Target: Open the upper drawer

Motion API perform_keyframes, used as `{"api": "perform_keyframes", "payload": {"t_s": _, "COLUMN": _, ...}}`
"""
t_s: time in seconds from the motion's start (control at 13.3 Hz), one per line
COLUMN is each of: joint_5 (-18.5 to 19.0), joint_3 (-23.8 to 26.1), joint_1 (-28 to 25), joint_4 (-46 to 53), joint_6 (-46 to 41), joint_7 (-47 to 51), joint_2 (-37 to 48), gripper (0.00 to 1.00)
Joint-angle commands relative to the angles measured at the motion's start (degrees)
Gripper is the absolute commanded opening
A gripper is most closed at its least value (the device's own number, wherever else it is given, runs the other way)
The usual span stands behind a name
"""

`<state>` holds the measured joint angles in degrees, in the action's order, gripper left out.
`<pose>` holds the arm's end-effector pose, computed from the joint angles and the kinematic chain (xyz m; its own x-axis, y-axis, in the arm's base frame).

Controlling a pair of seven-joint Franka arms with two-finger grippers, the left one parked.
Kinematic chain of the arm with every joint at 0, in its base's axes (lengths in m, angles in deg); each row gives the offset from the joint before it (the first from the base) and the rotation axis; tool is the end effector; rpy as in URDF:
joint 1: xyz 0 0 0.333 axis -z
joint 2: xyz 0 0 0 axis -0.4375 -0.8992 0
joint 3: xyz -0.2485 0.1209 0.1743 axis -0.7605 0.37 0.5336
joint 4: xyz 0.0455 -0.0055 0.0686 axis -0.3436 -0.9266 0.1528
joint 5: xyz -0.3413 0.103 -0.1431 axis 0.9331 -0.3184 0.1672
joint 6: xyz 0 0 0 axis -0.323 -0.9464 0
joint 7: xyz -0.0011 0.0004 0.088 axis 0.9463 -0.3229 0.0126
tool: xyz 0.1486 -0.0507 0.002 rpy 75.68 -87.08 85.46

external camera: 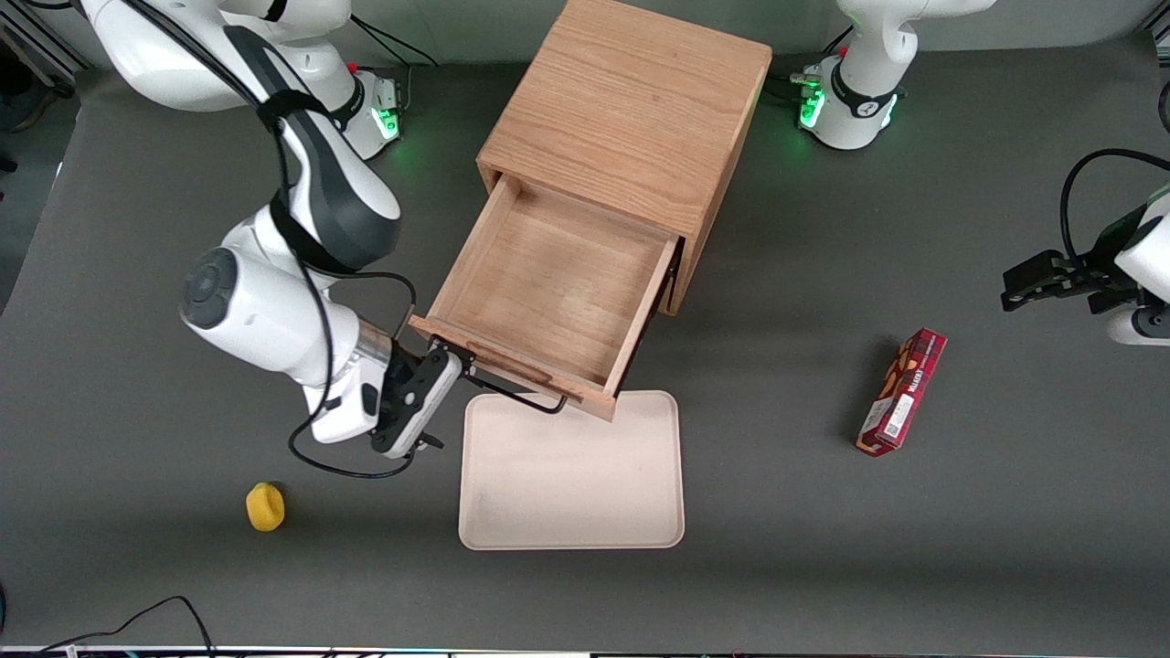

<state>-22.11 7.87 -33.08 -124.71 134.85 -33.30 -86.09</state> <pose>0.6714 0.2950 0.4175 0.5859 0.6986 0.4106 0.7982 -0.5851 -0.1434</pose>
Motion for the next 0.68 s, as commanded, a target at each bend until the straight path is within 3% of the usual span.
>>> {"api": "perform_keyframes", "payload": {"t_s": 0.0, "joint_5": -5.1, "joint_3": -0.3, "joint_1": 2.2, "joint_4": -0.9, "joint_6": -3.1, "joint_7": 8.4, "joint_2": 6.2, "gripper": 1.00}}
{"api": "perform_keyframes", "payload": {"t_s": 0.23, "joint_5": -2.2, "joint_3": -2.4, "joint_1": 6.2, "joint_4": -2.6, "joint_6": -19.1, "joint_7": 25.4, "joint_2": 15.6, "gripper": 1.00}}
{"api": "perform_keyframes", "payload": {"t_s": 0.45, "joint_5": 8.5, "joint_3": -4.7, "joint_1": 9.3, "joint_4": -7.3, "joint_6": -31.0, "joint_7": 32.6, "joint_2": 25.1, "gripper": 1.00}}
{"api": "perform_keyframes", "payload": {"t_s": 0.6, "joint_5": 8.8, "joint_3": -4.7, "joint_1": 12.6, "joint_4": -10.2, "joint_6": -36.4, "joint_7": 38.0, "joint_2": 30.2, "gripper": 1.00}}
